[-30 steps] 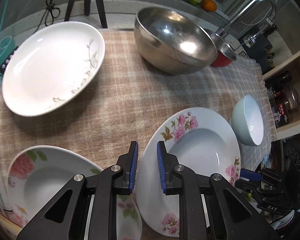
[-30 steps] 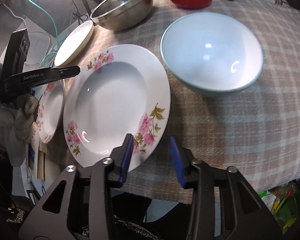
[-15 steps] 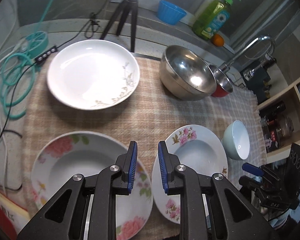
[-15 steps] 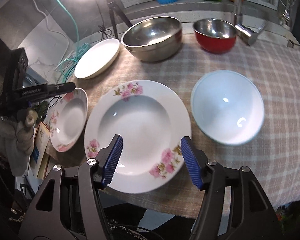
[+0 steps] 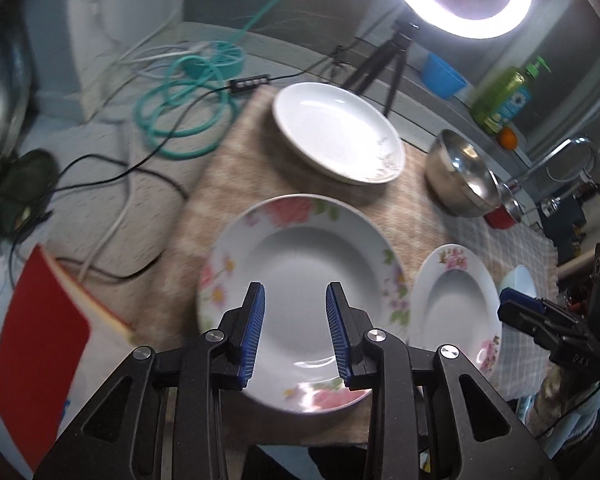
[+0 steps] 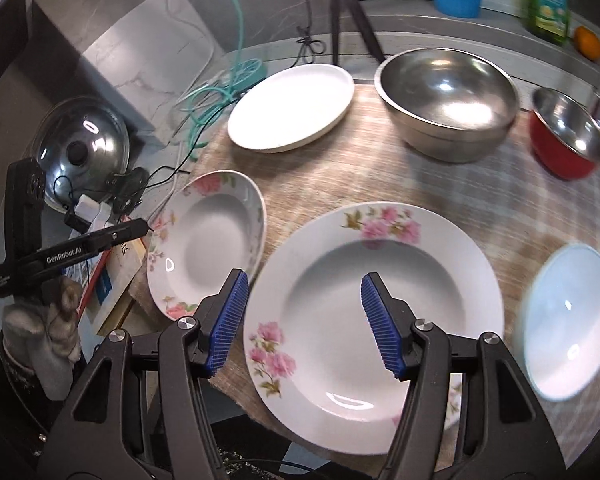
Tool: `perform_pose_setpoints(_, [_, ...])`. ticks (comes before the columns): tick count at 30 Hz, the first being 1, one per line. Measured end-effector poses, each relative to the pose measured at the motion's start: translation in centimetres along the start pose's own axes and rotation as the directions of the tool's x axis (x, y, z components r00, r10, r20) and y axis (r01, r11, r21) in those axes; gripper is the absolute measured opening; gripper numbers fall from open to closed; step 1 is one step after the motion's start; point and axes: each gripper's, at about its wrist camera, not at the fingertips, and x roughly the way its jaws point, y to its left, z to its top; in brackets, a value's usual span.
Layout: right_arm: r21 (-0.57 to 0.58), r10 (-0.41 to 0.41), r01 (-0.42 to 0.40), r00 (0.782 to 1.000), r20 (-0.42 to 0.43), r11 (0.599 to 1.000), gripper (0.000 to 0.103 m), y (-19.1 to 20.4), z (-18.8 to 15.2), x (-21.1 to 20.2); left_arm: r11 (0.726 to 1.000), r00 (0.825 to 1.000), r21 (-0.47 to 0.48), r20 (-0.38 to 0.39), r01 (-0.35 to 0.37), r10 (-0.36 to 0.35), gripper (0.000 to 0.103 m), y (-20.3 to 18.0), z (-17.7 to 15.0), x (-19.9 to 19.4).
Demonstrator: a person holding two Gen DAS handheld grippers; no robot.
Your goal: Organize plates and bowls
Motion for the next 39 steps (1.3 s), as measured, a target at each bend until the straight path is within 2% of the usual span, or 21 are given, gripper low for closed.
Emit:
perform_pose_setpoints(7, [-0.044,0.039,-0.041,0.997,-0.06,0.998,0.048,1.9,2.2,3.6,0.995,1.0,-0.093,0.004,-0.023,0.024,0.03,3.2,-1.9,-0.5])
perform_pose_setpoints(10, [-0.033,0.062,-0.065,0.994,-0.087,0.997,0.046,2.2,3.1,5.1,0.992,1.0,-0.12,-0.005,-0.027,0.027,0.03,4.1,-2.4,-0.2])
perform_pose_setpoints(12, [-0.04,0.061,-0.065,0.993,-0.097,0.997,0.043,2.4,3.8,6.1,0.989,1.0,-0.15,-0.011,-0.014,0.013,0.03,4.7,-2.6,0.0])
perform_pose_setpoints(14, [-0.06,0.047,-0.054,0.993,-0.111,0.997,0.034,2.7,4.3,7.1,0.986,1.0,-0.167,-0.018,-0.005,0.002,0.03,5.1,-2.8,0.3])
perform_pose_setpoints(21, [-0.09,0.032,-0.048,0.984,-0.174,0.995,0.028,3.2,5.2,10.0,0.975,0.998,-0.217,-0.032,0.039,-0.047,0.027,6.0,-3.2,1.2])
perform_pose_setpoints(22, [-0.093,0.032,-0.049,0.983,-0.181,0.994,0.026,3.2,5.3,10.3,0.974,0.998,-0.221,-0.033,0.041,-0.05,0.027,6.0,-3.3,1.3])
perform_pose_setpoints(24, [-0.099,0.036,-0.056,0.98,-0.195,0.994,0.022,3.4,5.3,10.7,0.973,0.998,-0.224,-0.038,0.048,-0.058,0.018,6.1,-3.3,1.4])
perform_pose_setpoints(30, [-0.092,0.038,-0.06,0.974,-0.223,0.994,0.012,3.3,5.4,11.7,0.967,0.996,-0.245,-0.047,0.065,-0.079,0.016,6.7,-3.2,2.0])
perform_pose_setpoints(35, [-0.089,0.036,-0.058,0.973,-0.229,0.994,0.011,3.4,5.5,12.1,0.971,0.995,-0.23,-0.056,0.071,-0.086,0.012,6.5,-2.9,2.5])
perform_pose_setpoints(39, [-0.071,0.035,-0.053,0.973,-0.229,0.996,0.011,3.5,5.5,12.2,0.98,0.997,-0.196,-0.062,0.034,-0.047,0.012,5.9,-2.5,2.7])
